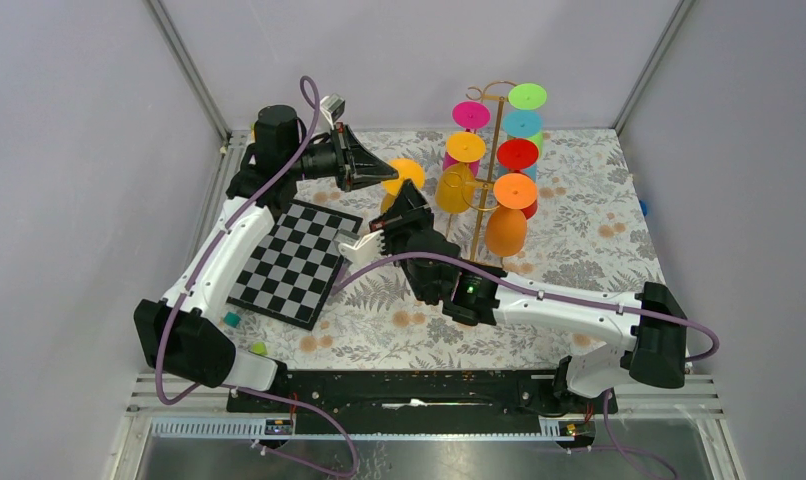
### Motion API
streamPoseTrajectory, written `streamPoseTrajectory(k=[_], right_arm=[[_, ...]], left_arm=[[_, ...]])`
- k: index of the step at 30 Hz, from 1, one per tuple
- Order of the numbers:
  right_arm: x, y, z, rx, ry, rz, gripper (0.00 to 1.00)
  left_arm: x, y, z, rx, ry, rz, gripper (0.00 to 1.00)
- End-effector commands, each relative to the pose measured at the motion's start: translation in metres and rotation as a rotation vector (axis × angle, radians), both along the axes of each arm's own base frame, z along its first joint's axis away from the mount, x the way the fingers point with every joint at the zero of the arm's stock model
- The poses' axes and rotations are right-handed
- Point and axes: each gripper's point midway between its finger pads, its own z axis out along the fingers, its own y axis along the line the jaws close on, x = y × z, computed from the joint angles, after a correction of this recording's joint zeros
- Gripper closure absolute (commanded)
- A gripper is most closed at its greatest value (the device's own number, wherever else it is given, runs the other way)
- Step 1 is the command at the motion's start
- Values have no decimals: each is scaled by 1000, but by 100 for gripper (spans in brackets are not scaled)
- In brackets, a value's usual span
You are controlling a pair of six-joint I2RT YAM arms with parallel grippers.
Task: Place the wine glass upside down on the wine glass rack
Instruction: Turn the wine glass upside down at the wine rack.
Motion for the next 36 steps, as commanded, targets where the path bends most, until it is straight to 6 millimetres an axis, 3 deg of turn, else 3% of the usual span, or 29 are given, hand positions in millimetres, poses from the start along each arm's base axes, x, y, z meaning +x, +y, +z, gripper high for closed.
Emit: streamPoseTrajectory(k=[1,10,14,26,36], right_arm=[[-5,-12,24,42,-20,-18,94],[-6,-13,10,-32,24,-16,20],[-7,-12,12,0,36,-2,4],[-15,-2,5,45,211,77,0],[-25,6,29,230,414,135,1]], left_arm=[[-8,0,23,-16,-105,-42,100],[1,11,25,71,-167,57,100],[7,23,21,121,-191,124,100],[16,62,9,388,-324,285,100],[20,86,-1,539,-389,358,100]])
